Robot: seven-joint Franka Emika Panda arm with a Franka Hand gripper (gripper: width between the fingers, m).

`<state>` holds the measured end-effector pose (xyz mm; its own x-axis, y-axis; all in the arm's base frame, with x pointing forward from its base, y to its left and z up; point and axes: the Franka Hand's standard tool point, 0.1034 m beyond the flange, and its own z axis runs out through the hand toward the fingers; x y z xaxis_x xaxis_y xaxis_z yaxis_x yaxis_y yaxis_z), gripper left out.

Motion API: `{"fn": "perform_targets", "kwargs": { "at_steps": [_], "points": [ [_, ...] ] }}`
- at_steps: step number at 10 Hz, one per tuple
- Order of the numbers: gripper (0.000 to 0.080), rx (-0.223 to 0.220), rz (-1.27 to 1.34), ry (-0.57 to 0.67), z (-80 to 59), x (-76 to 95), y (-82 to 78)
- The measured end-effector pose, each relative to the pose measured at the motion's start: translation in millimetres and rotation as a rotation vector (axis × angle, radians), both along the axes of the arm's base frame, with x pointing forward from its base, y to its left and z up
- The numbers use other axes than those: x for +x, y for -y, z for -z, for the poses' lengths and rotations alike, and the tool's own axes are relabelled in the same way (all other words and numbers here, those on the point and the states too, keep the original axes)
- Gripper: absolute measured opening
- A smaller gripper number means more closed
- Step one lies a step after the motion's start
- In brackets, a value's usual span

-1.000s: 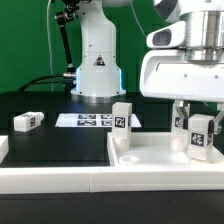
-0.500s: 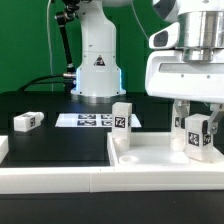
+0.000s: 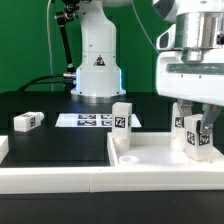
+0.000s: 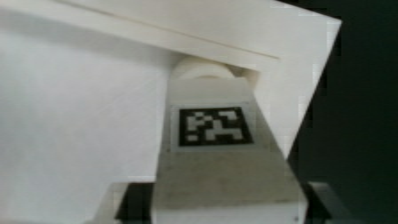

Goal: Assemble square table

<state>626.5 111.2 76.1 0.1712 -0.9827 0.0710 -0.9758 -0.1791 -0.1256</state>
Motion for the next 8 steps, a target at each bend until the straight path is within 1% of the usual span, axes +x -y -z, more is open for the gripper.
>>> {"fn": "perform_targets", "kwargs": {
  "at_steps": [1, 4, 5, 6, 8],
  "points": [
    [0.0290, 0.018, 0.087, 0.005, 0.4, -1.4, -2.2],
    [0.0290, 0.105, 0.373, 0.000, 1.3, -3.0, -3.4],
    [0.0290, 0.127, 0.448, 0.000, 1.3, -3.0, -4.4],
    [0.0290, 0.136, 0.481, 0.000, 1.4, -3.1, -4.4],
    [0.0291, 0.131, 0.449, 0.001, 2.1, -3.1, -4.4]
  ]
}}
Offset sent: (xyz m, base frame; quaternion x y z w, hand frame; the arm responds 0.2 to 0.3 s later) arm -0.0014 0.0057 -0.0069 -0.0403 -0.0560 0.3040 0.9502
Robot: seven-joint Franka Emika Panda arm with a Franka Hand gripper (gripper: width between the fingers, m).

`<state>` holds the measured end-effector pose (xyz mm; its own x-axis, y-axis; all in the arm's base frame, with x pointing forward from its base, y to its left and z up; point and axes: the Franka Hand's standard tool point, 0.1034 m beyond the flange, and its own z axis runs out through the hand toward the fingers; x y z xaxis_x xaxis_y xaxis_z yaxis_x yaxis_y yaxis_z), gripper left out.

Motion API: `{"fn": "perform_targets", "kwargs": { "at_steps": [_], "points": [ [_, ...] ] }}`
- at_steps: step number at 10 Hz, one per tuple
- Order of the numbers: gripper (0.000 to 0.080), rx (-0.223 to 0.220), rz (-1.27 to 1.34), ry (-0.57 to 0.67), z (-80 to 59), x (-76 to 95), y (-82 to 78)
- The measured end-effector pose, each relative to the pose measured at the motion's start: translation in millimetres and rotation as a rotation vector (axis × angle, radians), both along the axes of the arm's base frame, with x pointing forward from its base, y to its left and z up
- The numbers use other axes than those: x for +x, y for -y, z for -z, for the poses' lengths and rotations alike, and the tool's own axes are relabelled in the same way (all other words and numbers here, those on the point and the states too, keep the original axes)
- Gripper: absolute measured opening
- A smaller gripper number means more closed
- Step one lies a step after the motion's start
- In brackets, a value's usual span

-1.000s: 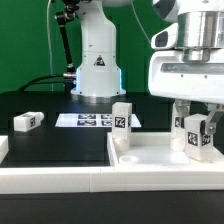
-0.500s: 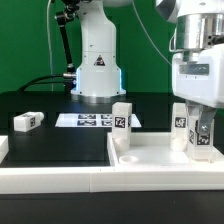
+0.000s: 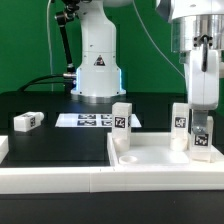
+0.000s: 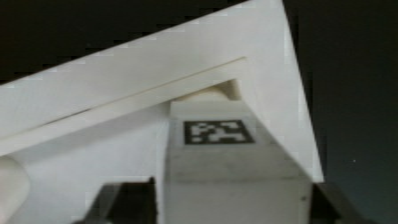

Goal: Assemble square table

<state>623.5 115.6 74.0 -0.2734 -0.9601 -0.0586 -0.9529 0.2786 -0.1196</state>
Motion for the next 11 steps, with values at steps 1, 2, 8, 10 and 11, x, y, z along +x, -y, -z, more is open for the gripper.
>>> {"fn": "perform_targets", "kwargs": {
  "at_steps": [1, 2, 8, 10, 11],
  "points": [
    [0.0520, -0.005, -0.032, 0.000, 0.5, -0.2, 0.0],
    [0.0520, -0.005, -0.035, -0.001, 0.9, -0.5, -0.8],
    [0.0649, -0.072, -0.536, 0.014, -0.4, 0.9, -6.5],
    [0.0649, -0.090, -0.671, 0.017, -0.4, 1.0, -6.1],
    [0.0649, -0.094, -0.705, 0.018, -0.3, 0.9, -6.1]
  ]
}}
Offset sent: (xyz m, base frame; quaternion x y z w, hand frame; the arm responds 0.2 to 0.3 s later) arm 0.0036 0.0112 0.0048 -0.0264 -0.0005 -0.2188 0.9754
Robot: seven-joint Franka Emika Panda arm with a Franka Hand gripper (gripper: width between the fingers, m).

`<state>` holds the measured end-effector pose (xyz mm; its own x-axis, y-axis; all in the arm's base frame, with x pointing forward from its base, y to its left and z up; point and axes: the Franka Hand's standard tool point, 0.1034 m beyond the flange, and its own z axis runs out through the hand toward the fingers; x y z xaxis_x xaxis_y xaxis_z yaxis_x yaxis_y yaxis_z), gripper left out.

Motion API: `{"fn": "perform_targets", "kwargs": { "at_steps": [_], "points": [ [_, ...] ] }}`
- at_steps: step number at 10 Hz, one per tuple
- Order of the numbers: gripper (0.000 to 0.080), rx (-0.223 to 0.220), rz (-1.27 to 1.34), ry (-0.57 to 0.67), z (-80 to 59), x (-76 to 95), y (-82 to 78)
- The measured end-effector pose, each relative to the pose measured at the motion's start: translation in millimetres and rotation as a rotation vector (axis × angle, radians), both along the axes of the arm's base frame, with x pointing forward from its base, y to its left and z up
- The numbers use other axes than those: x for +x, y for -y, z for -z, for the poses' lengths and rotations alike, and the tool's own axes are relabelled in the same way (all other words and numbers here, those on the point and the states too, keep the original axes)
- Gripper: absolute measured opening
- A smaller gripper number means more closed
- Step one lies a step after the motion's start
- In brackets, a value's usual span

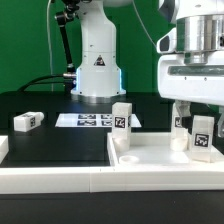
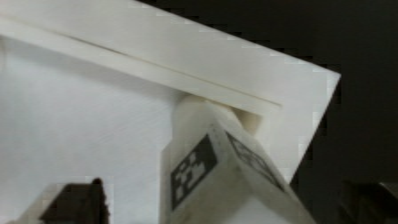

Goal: Assemble square table

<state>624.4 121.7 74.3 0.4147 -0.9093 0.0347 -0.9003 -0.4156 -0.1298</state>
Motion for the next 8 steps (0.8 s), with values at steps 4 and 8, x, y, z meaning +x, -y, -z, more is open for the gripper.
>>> {"fn": "perform_targets", "kwargs": {
  "at_steps": [4, 8],
  "points": [
    [0.0649, -0.036, -0.273, 0.007, -0.4, 0.2, -2.3],
    [0.0649, -0.102, -0.603, 0.009, -2.8, 3.6, 1.9]
  ]
}}
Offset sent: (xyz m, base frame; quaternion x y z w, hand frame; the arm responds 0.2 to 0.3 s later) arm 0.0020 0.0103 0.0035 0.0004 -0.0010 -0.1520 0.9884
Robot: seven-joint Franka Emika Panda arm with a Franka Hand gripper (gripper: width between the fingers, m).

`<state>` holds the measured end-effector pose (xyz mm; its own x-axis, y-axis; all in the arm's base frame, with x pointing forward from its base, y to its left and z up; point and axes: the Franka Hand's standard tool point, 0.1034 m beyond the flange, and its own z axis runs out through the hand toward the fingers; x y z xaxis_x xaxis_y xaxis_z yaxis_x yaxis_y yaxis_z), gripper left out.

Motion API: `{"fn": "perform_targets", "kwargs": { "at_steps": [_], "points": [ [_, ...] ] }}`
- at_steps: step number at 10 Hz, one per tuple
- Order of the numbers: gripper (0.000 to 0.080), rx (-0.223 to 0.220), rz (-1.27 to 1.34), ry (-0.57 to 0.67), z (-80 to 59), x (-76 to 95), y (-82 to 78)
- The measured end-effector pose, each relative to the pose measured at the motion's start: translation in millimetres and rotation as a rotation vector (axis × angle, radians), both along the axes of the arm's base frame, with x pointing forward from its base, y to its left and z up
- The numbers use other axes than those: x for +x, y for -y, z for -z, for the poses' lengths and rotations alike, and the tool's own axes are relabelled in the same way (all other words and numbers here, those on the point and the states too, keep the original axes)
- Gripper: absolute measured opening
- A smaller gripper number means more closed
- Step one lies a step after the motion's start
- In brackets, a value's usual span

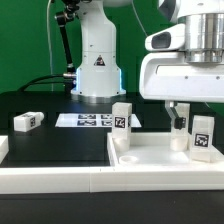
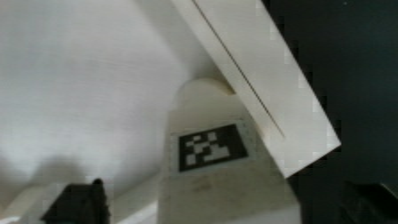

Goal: Assemble square table

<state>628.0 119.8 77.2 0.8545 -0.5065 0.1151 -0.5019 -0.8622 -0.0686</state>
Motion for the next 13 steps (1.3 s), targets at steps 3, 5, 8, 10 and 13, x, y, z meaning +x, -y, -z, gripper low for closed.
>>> {"fn": "perform_targets", "kwargs": {
  "at_steps": [3, 5, 8, 10, 13],
  "points": [
    [0.0649, -0.044, -0.196, 0.002, -1.5, 2.5, 4.1],
    [0.0515, -0.051, -0.221, 0.003, -1.9, 3.6, 7.7],
    [0.0288, -0.046, -0.181, 0.003, -1.5, 3.4, 7.9],
    [0.0288, -0.039, -0.137, 0.003, -1.3, 3.4, 8.0],
    [0.0288, -0.010, 0.071, 0.004, -0.9, 3.1, 7.9]
  ]
}}
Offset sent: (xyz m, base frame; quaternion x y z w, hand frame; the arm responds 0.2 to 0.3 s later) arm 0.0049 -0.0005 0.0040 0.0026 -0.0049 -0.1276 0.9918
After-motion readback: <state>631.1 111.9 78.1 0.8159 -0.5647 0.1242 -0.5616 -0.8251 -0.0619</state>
